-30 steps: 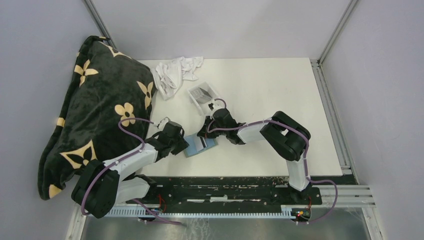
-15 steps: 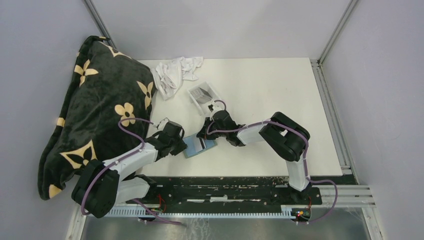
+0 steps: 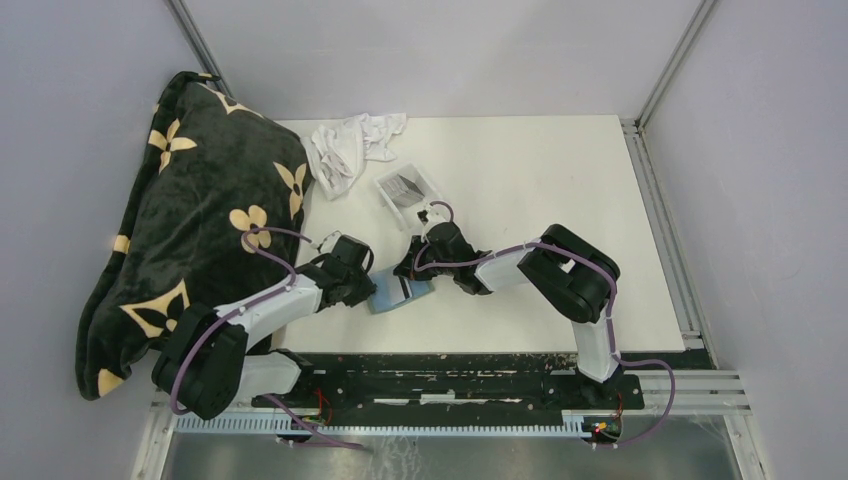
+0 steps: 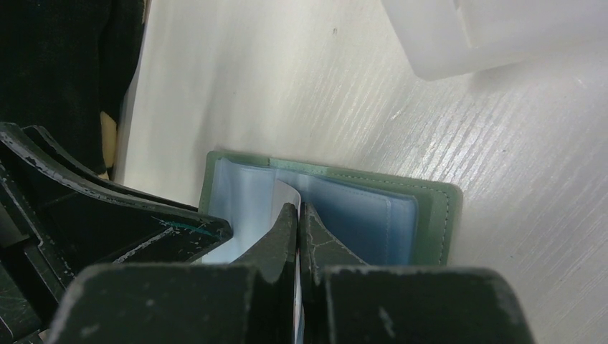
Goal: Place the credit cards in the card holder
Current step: Insert the credit card into the card holder.
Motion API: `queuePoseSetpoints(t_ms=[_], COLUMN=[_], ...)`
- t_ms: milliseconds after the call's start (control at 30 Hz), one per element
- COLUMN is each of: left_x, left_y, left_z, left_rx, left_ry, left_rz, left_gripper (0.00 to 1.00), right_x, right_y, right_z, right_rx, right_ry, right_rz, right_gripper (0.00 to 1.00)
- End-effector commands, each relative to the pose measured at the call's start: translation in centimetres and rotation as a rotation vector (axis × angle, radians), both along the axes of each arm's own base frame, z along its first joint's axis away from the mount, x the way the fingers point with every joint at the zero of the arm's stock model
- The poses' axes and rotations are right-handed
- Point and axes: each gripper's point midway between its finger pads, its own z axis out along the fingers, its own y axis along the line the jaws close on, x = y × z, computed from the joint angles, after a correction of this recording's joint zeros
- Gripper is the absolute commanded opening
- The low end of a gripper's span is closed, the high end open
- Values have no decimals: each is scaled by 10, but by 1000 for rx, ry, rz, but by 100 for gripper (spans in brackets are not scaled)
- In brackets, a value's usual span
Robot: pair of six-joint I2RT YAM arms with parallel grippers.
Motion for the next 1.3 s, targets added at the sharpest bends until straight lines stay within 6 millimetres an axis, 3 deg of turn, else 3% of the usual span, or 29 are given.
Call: queuePoseSetpoints(t_ms=[0,333,733,1100,1267], left_x=[-10,-28,-29,-29,-28], left_y=[-1,14,18,16,15], left_z=[-25,-34,-19,-11,-11], left_rx=[28,86,104,84,78], left_ry=[77,145,152,145,143], left_rz=[-54,-50,-26,-7,-4], left_gripper=[32,30,26,21,22], right_x=[-51,-58,-52,-52,-51], right_y=[-30,-33,-12,-18,-26], right_z=[-66,-64,-67,-73,-69], right_rx=[-218,-202,-188,-245,-293], right_ry=[154,182,196,210,198], right_rz=[80,81,131,134,126], right_gripper=[1,1,1,1,14])
